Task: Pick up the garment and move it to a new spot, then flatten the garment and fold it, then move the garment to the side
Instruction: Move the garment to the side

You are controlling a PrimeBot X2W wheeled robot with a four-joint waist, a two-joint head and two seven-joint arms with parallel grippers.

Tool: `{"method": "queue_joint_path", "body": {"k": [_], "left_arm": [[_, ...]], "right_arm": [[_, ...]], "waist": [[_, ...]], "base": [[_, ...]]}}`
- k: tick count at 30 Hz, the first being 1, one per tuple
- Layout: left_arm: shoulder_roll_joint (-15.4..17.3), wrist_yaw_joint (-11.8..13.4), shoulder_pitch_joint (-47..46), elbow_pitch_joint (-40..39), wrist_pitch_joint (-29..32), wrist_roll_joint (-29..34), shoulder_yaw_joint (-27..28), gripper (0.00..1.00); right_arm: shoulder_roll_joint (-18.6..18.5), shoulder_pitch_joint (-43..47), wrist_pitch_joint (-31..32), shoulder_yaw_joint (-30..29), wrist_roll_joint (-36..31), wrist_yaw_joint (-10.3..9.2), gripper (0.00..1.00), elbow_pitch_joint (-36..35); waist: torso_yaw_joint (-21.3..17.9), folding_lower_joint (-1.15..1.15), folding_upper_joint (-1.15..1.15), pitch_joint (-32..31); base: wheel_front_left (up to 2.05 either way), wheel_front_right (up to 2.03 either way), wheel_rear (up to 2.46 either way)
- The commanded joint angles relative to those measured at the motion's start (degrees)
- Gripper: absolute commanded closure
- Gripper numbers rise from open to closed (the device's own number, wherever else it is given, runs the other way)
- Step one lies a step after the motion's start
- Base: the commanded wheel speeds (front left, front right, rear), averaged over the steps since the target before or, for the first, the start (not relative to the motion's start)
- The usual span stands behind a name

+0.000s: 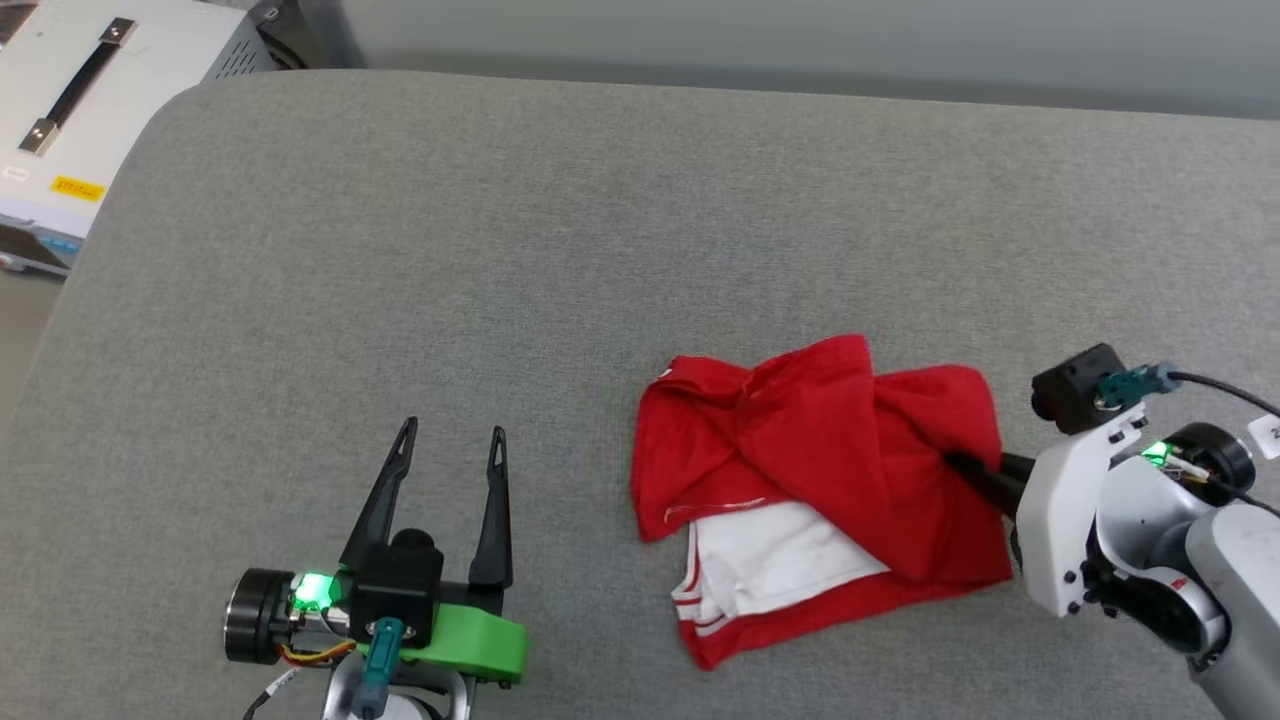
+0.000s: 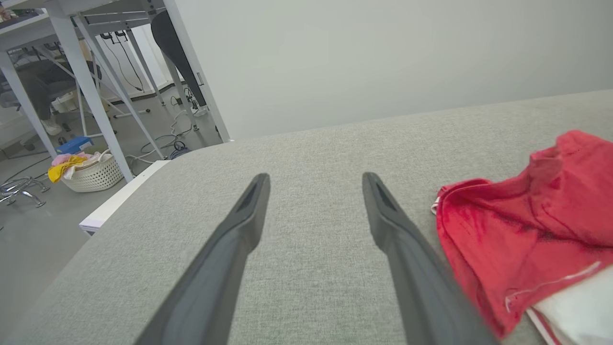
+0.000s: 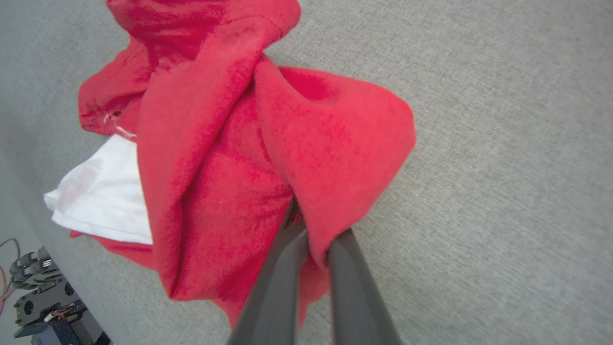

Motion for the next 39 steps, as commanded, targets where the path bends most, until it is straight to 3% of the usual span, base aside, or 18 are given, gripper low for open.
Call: {"method": "queue_joint_path", "body": {"k": [1, 10, 15, 20, 28, 35, 39], "left_arm": [[0.01, 0.13, 0.54, -0.04, -0.33, -0.29, 0.19, 0.0], [0.53, -0.24, 1.03, -0.46, -0.33, -0.39, 0.91, 0.0], [1.45, -0.65, 0.18, -1.27, -0.33, -0.22, 1.73, 0.0], [2.3, -1.05, -0.83, -1.92, -0.33, -0.07, 2.29, 0.0], [3.95, -1.6, -4.15, -4.24, -0.33, 0.51, 2.98, 0.0], [4.91, -2.32, -8.57, -6.35, -0.33, 1.01, 2.5, 0.0], [5.02, -2.19, -10.27, -7.4, -0.33, 1.05, 2.28, 0.0]], "right_arm": [[-1.3, -1.24, -0.68, -0.02, -0.79, -0.04, 1.0, -0.73], [-8.29, -4.27, -2.59, 1.24, -6.82, -0.04, 1.0, -5.92], [-10.51, -6.86, -3.88, 1.28, -8.32, -0.04, 1.0, -7.88], [-11.73, -8.33, -5.21, 0.16, -9.32, -0.04, 1.0, -8.15], [-15.25, -11.33, -5.9, -3.96, -11.82, -0.04, 1.0, -4.65], [-20.06, -16.23, -6.69, -8.8, -13.53, -0.04, 1.0, 5.32], [-20.84, -18.9, -6.91, -11.49, -15.14, -0.04, 1.0, 10.87]], "waist": [[-2.16, -0.01, 0.0, -0.82], [-10.15, -0.01, 0.0, -0.86], [-16.41, -0.01, 0.0, 0.68], [-19.3, -0.01, 0.0, 2.87], [-19.98, -0.01, 0.0, 9.83], [-17.54, -0.01, 0.0, 16.79], [-16.38, -0.01, 0.0, 19.54]], "base": [[0.0, 0.0, 0.0], [0.0, 0.0, 0.0], [0.0, 0.0, 0.0], [0.0, 0.0, 0.0], [0.0, 0.0, 0.0], [0.0, 0.0, 0.0], [0.0, 0.0, 0.0]]}}
